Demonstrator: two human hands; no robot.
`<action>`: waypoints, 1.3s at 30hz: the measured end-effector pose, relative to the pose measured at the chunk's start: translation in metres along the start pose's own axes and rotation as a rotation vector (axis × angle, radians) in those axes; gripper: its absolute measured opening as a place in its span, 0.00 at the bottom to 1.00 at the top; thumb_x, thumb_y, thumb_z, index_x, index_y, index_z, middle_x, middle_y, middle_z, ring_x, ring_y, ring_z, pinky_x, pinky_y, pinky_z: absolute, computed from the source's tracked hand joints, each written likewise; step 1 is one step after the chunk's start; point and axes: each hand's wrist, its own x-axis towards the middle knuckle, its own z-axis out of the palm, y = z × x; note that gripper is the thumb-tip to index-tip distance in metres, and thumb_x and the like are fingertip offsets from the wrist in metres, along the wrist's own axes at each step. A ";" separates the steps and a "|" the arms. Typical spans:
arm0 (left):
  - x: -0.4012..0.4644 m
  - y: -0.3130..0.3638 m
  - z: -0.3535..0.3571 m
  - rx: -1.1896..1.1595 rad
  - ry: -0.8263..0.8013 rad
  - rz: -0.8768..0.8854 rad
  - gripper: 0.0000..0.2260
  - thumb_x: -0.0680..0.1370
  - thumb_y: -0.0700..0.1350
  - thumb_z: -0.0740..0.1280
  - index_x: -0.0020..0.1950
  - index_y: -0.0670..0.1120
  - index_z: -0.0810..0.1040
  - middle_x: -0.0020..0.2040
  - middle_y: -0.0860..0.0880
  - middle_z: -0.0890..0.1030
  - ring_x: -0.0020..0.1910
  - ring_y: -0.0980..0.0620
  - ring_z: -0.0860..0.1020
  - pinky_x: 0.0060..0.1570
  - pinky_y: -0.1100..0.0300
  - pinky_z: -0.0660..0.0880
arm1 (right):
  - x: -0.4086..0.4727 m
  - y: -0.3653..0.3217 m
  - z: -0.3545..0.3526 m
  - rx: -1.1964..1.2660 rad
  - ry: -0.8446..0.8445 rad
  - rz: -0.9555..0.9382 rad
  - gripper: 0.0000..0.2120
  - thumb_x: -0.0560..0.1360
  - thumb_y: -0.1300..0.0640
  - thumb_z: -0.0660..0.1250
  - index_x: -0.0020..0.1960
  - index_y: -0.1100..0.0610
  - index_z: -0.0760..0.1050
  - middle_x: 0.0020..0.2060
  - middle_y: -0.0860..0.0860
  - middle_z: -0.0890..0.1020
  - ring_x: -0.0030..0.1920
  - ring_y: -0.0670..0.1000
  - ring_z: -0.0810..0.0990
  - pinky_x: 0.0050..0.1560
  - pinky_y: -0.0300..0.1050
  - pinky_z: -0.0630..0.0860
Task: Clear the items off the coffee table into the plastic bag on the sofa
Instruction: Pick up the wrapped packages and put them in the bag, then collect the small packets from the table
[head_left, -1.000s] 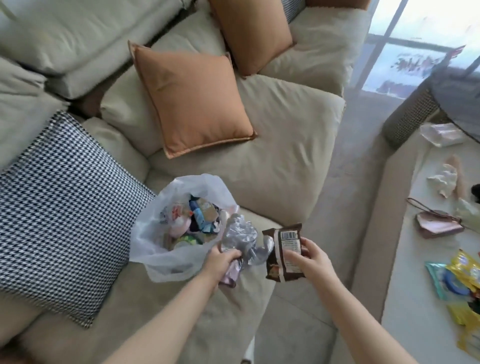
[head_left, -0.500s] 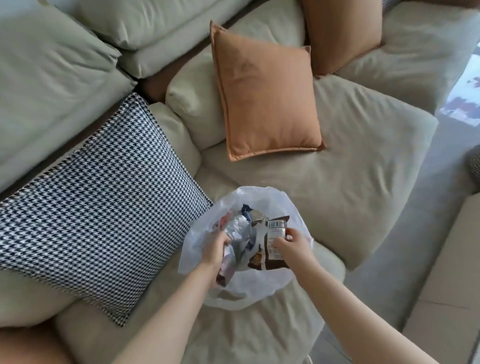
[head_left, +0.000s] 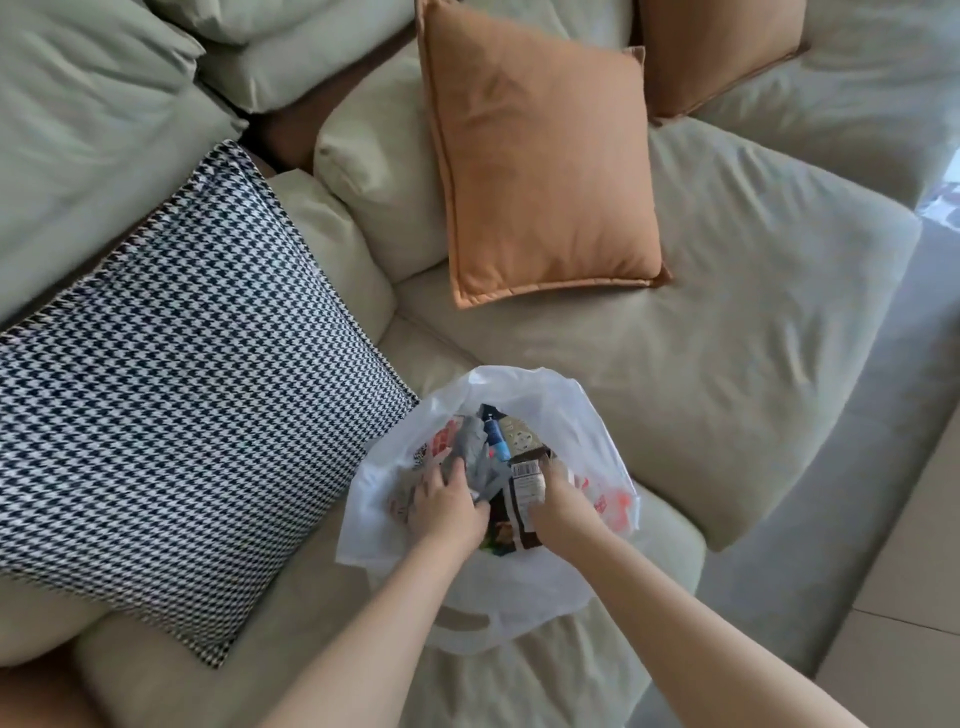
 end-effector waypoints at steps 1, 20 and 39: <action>-0.003 -0.002 0.001 0.006 0.005 0.008 0.30 0.78 0.52 0.61 0.77 0.51 0.52 0.79 0.46 0.50 0.75 0.41 0.55 0.73 0.46 0.60 | -0.002 0.001 -0.001 -0.016 0.021 -0.038 0.26 0.77 0.61 0.56 0.73 0.58 0.54 0.67 0.56 0.70 0.63 0.56 0.73 0.58 0.47 0.72; -0.158 0.082 0.004 0.003 -0.172 0.435 0.14 0.77 0.54 0.61 0.59 0.52 0.78 0.58 0.51 0.80 0.57 0.48 0.78 0.55 0.57 0.74 | -0.166 0.147 -0.016 0.290 0.399 0.053 0.18 0.77 0.55 0.61 0.66 0.55 0.70 0.56 0.52 0.79 0.58 0.52 0.77 0.57 0.41 0.69; -0.327 0.187 0.216 0.454 -0.437 0.770 0.12 0.78 0.55 0.60 0.55 0.53 0.78 0.56 0.54 0.81 0.57 0.52 0.78 0.53 0.59 0.73 | -0.308 0.418 0.076 0.782 0.639 0.550 0.14 0.78 0.56 0.60 0.61 0.58 0.74 0.59 0.55 0.78 0.59 0.54 0.77 0.58 0.44 0.72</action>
